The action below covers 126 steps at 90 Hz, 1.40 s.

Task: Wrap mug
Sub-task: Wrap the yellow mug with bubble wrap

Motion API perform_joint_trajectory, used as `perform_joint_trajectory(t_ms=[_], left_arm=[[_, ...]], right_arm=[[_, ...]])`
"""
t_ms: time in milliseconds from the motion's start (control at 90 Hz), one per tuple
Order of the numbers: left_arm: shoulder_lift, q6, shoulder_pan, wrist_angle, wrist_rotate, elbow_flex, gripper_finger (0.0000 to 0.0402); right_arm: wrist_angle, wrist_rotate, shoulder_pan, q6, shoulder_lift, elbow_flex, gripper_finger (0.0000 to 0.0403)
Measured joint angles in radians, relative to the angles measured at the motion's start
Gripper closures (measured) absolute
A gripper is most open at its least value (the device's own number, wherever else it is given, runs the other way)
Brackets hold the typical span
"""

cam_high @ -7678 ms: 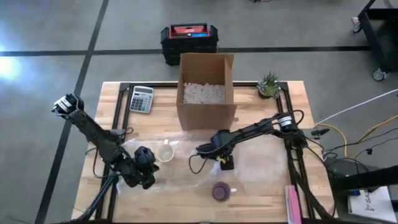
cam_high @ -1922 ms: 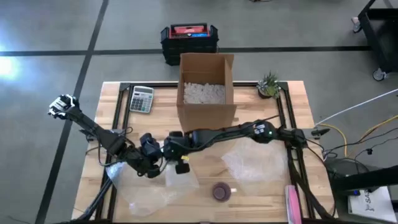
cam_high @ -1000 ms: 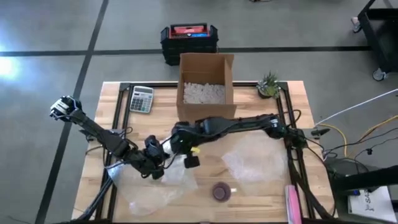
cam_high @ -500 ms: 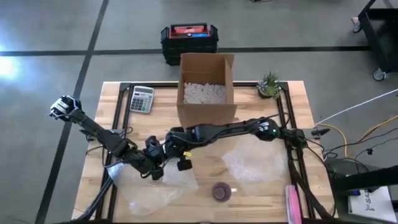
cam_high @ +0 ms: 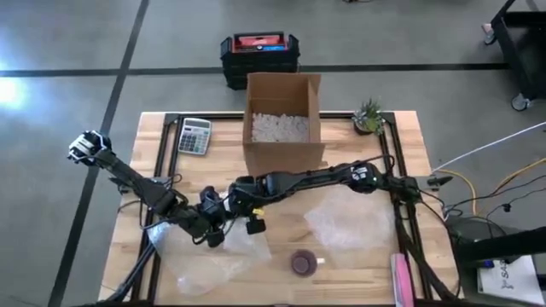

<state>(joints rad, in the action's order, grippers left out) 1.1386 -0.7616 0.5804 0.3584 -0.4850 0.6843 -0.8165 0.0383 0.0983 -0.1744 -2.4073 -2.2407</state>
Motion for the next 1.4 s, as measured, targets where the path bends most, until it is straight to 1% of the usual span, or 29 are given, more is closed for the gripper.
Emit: perform_joint_trajectory(t_ms=[111,233,444,500,656,711,889,1067,1178,1311,1400], left_arm=[[-0.009,-0.007,0.011,0.008,0.067,0.063,0.0381],[-0.004,-0.007,0.033,0.003,0.138,0.098,0.0381],[0.045,-0.007,0.040,-0.011,0.137,0.067,0.0381],[0.054,-0.004,0.036,-0.010,0.116,0.057,0.0381],[0.057,-0.012,0.018,0.019,-0.062,0.031,0.0381],[0.057,-0.017,0.011,0.015,-0.092,0.021,0.0381],[0.073,-0.018,-0.016,-0.010,-0.079,-0.026,0.0381],[0.084,-0.024,-0.024,-0.089,-0.089,-0.063,0.0381],[0.084,-0.024,-0.024,-0.090,-0.090,-0.061,0.0381],[0.084,-0.018,-0.025,-0.091,-0.090,-0.060,0.0381],[0.084,-0.018,-0.025,-0.092,-0.090,-0.060,0.0381]], right_arm=[[0.006,-0.004,-0.001,0.005,0.000,0.004,0.0403],[0.024,-0.004,0.000,0.008,0.000,0.004,0.0403],[0.030,-0.005,-0.001,0.007,0.000,0.005,0.0403],[0.030,-0.005,0.000,0.007,0.000,0.005,0.0403],[0.029,-0.006,0.006,0.004,0.000,0.005,0.0403],[0.030,-0.011,0.011,0.000,0.000,0.005,0.0403],[0.022,-0.008,0.022,-0.006,0.010,0.003,0.0403],[-0.091,-0.006,0.023,-0.021,0.052,-0.084,0.0403],[-0.080,0.001,0.024,-0.020,0.076,-0.107,0.0403],[-0.044,0.075,0.024,-0.001,0.041,-0.107,0.0403],[-0.058,0.073,0.024,0.018,0.002,-0.105,0.0403]])
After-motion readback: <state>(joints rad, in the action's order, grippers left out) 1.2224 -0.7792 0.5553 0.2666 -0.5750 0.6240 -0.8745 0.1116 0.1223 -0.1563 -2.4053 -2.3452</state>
